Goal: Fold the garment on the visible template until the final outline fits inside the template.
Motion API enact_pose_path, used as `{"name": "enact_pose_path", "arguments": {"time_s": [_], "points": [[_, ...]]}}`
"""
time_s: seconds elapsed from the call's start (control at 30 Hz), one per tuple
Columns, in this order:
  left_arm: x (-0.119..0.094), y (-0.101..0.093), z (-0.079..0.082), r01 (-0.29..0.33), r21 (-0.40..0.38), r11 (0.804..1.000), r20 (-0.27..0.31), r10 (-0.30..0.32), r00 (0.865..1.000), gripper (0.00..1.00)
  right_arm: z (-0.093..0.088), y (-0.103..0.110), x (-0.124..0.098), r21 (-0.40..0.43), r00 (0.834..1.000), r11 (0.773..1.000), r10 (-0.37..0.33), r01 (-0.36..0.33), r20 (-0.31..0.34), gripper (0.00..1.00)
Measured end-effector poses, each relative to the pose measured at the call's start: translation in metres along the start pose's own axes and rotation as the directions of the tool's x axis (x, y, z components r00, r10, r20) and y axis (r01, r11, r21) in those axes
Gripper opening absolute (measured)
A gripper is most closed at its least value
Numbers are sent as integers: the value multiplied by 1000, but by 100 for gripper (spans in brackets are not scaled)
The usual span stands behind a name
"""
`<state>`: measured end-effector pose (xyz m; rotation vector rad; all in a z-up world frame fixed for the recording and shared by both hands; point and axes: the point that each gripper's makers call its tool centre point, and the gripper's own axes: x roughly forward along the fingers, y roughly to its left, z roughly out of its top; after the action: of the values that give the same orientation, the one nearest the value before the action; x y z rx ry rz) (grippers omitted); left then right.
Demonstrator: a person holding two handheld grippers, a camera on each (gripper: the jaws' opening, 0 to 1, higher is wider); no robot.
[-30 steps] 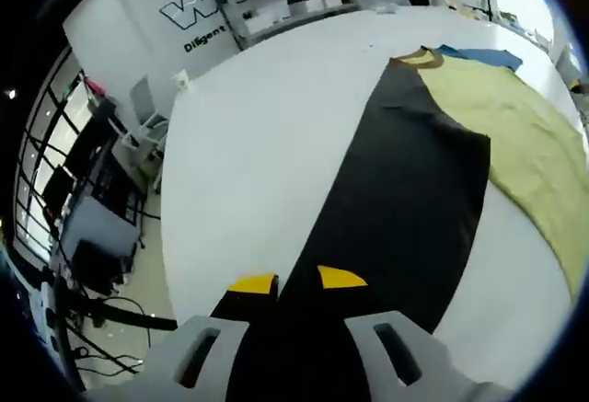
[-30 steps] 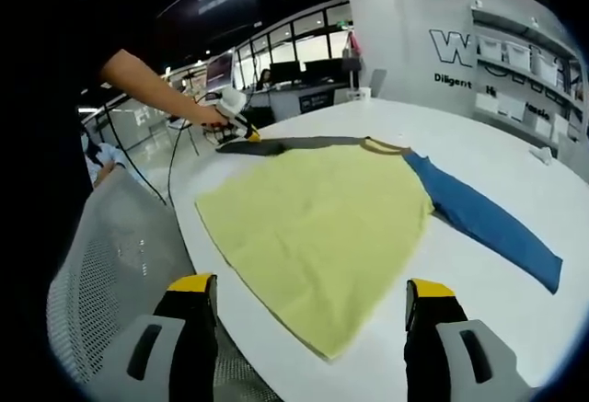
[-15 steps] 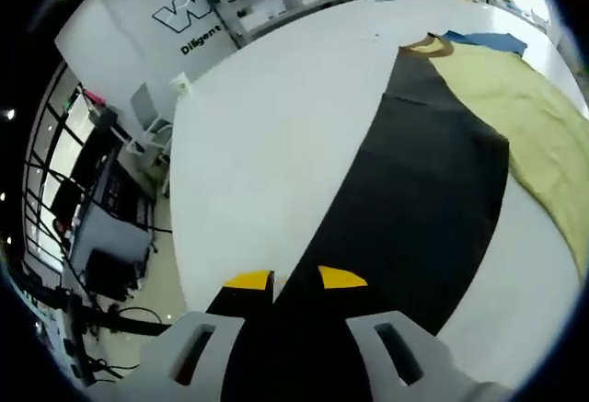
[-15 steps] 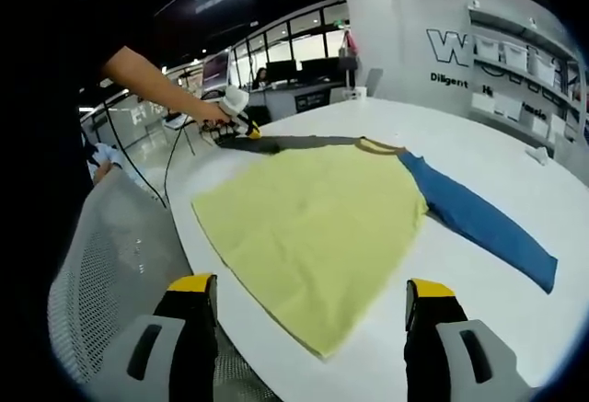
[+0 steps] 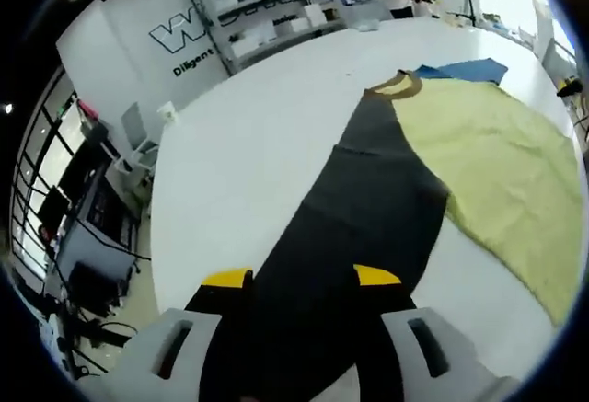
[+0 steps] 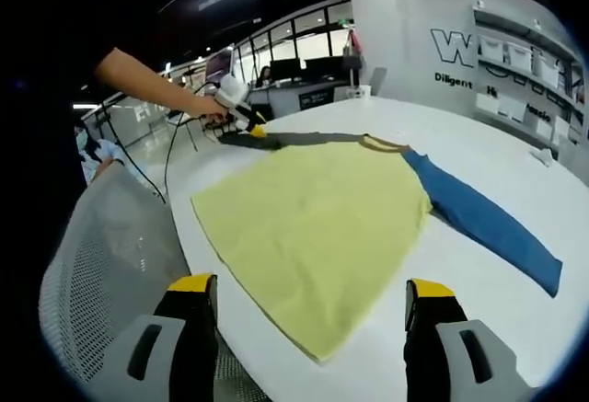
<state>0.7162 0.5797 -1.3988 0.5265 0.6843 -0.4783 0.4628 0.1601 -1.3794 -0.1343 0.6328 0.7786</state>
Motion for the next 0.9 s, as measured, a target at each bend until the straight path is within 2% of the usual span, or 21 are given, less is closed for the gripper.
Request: {"name": "enact_pose_path", "arguments": {"time_s": [0.13, 0.43, 0.53, 0.73, 0.9], "points": [[-11, -18, 7, 61, -36, 997, 42, -60, 997, 53, -4, -1, 3, -20, 1000, 1000, 11, -12, -14, 80], [-35, -55, 10, 155, 8, 988, 93, -155, 984, 59, -15, 0, 7, -39, 999, 999, 34, -36, -37, 71], [-44, -73, 12, 206, 33, 978, 118, -208, 971, 61, -18, 2, 7, -36, 998, 998, 44, -45, -43, 70], [-59, -99, 14, 264, 79, 961, 136, -273, 952, 62, -22, 4, 7, -42, 997, 997, 55, -57, -52, 68], [-72, -124, 14, 331, 130, 935, 144, -348, 926, 62, -28, 3, 7, -68, 996, 996, 56, -60, -65, 67]]}}
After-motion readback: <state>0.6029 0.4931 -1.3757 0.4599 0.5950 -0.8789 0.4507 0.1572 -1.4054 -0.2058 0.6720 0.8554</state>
